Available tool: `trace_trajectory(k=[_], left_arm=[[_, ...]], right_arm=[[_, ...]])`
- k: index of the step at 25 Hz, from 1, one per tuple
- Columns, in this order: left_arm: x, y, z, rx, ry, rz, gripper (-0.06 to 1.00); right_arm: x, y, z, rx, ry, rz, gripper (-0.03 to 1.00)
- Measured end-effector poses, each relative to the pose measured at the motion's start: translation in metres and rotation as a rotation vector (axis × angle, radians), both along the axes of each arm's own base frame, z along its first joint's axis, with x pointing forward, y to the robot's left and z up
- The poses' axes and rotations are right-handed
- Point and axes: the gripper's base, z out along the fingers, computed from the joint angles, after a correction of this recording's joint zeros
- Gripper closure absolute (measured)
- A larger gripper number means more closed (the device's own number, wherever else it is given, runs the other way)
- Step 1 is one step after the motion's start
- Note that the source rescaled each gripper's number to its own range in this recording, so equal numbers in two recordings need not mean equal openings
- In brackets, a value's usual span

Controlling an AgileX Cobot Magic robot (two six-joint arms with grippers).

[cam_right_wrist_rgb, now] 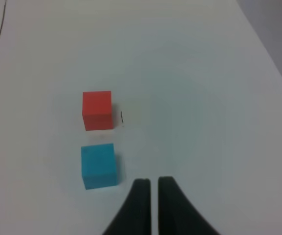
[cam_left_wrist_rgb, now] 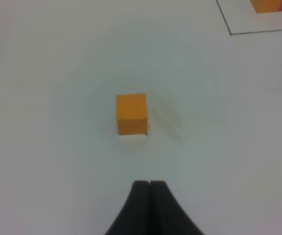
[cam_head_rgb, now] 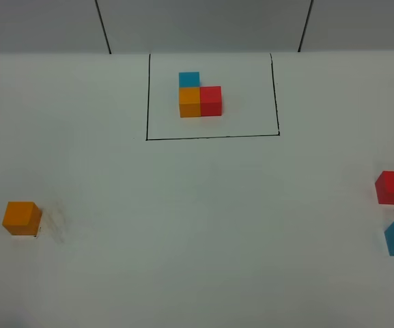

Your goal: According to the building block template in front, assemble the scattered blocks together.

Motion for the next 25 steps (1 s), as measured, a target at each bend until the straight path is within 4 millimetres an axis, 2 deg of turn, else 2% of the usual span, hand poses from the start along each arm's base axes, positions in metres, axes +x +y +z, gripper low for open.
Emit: trace_trajectory(k=[25], left_arm=[[0.0, 0.0, 0.0, 0.001, 0.0, -0.001, 0.94]], right_arm=[[0.0, 0.0, 0.0, 0.0, 0.0, 0.0, 0.97]])
